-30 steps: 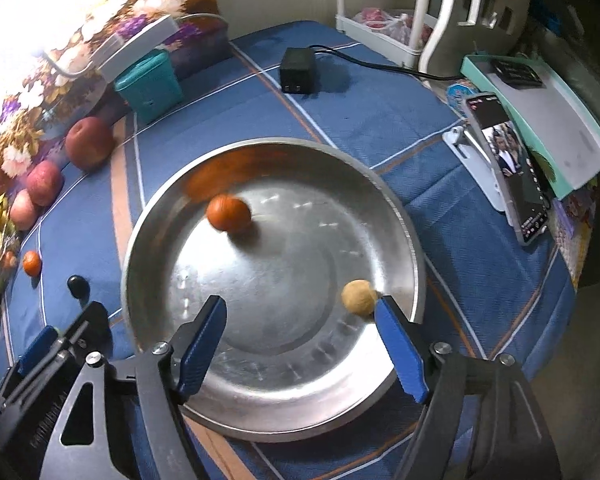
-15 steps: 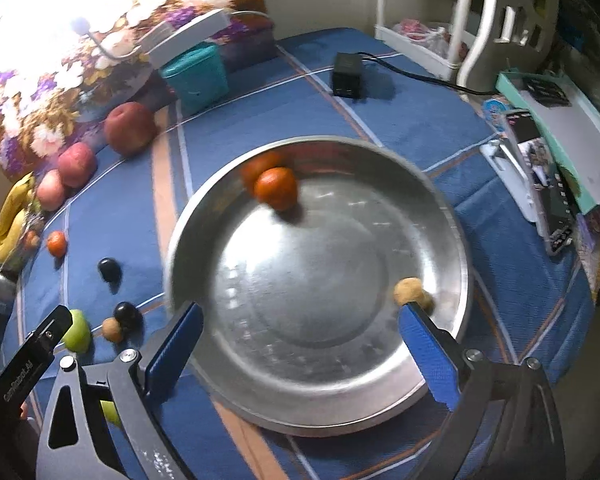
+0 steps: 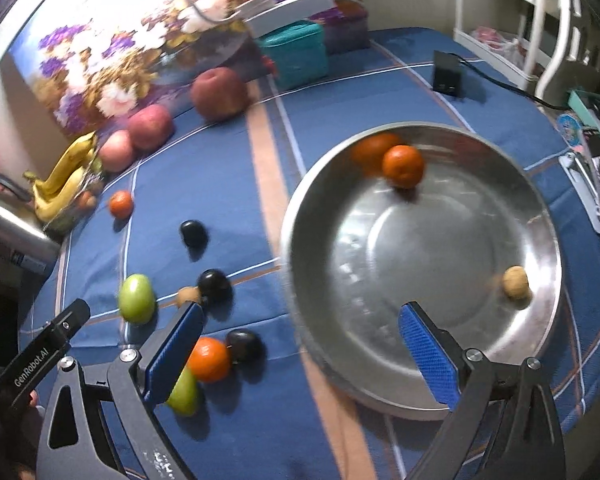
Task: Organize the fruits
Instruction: 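Withdraw both open tools from the bowl back toward the fruit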
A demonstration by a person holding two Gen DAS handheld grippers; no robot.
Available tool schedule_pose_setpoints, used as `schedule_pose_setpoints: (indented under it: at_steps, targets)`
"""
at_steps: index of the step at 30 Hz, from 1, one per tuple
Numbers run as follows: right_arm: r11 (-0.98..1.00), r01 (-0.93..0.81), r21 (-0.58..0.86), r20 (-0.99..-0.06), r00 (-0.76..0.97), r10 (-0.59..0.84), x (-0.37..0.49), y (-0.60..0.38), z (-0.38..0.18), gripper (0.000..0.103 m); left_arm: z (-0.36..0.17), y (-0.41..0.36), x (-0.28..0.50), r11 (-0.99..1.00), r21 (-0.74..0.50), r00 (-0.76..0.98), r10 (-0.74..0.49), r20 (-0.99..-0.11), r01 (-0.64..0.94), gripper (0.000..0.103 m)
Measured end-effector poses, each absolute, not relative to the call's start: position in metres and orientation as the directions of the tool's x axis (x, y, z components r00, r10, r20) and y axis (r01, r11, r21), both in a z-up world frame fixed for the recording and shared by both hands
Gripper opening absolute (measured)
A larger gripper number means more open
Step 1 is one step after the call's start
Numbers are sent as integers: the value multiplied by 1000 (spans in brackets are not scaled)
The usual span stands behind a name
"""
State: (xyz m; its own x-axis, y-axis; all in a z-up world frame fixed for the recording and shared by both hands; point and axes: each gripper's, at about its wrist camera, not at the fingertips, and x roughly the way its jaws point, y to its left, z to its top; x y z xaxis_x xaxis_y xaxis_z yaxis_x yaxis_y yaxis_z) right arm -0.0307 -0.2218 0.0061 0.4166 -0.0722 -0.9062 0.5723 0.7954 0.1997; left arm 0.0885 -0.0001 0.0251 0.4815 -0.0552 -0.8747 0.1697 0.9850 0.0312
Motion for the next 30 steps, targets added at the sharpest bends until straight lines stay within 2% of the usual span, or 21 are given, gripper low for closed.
schedule_pose_setpoints:
  at_steps: [6, 24, 30]
  targets:
    - [843, 499, 199, -891, 450, -56, -19, -195, 10, 98, 32, 21, 89, 987, 41, 505, -45, -862, 158, 103]
    - [942, 285, 177, -830, 558, -12, 6, -136, 27, 98, 41, 57, 95, 992, -55, 516, -105, -850, 111, 103]
    - [944, 286, 164, -829, 559, -25, 10, -135, 26, 98, 40, 50, 95, 989, -66, 503, -124, -855, 131, 103]
